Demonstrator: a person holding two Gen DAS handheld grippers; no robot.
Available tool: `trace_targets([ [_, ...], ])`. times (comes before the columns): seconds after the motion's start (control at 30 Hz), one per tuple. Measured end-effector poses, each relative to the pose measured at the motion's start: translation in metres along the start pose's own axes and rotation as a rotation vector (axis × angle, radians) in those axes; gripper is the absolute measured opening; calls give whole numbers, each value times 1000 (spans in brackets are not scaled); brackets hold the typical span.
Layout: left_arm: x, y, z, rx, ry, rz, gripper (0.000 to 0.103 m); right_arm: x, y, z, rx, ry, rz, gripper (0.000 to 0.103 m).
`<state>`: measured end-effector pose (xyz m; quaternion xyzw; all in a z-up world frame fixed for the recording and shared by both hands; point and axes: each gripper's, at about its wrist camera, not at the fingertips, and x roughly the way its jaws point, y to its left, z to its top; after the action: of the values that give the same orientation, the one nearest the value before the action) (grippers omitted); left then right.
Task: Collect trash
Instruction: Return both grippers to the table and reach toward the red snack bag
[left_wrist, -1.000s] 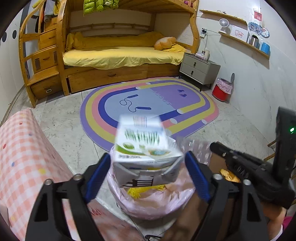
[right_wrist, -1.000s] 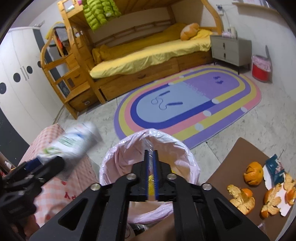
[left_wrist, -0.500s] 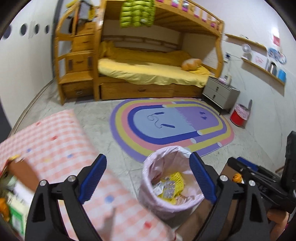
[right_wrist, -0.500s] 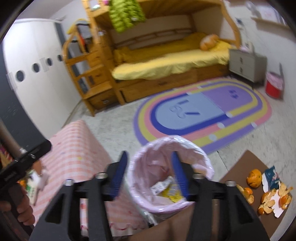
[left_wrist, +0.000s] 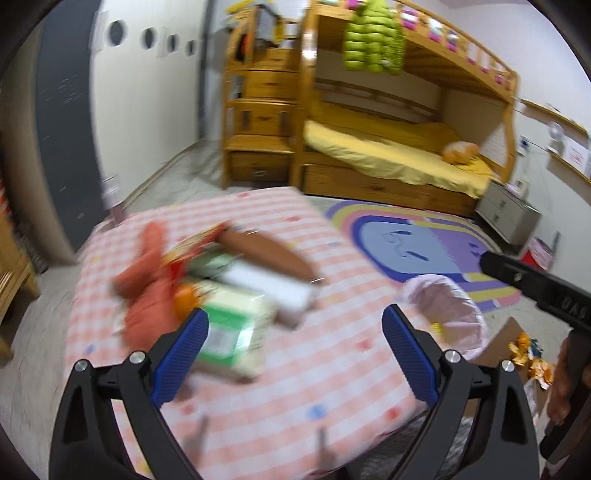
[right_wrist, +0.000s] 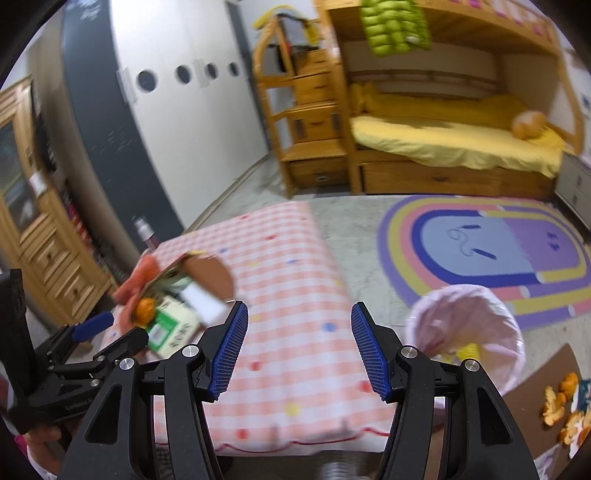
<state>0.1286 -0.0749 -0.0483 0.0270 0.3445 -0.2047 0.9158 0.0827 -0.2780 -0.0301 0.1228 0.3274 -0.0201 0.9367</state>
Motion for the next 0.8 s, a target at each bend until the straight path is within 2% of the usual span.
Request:
trace_targets([
  [0.13,-11,39,-6,-39,-21,97,95,14,29,-3,-44,22,23,60],
  [0.3,-16,79,-6,-98,-32,143,96,33,63,0,-83,47,54,60],
  [0.4,-18,94,-2,-108,-46,168,96,48,78,9,-104,56,81,59],
  [0.47,-16,105,2,-130,-71,173,96,58,87,13,-117,77,100,54],
  [0.53,-11,110,5,-139,-65,194,96,68,95,17,-143,84,105,46],
  [0.6,-6,116,9,-130,-55,223,96,76,99,18,-164,78,106,44],
  [0.8,9,127,12,-111,-16,304,96,96,113,11,-196,109,135,43],
])
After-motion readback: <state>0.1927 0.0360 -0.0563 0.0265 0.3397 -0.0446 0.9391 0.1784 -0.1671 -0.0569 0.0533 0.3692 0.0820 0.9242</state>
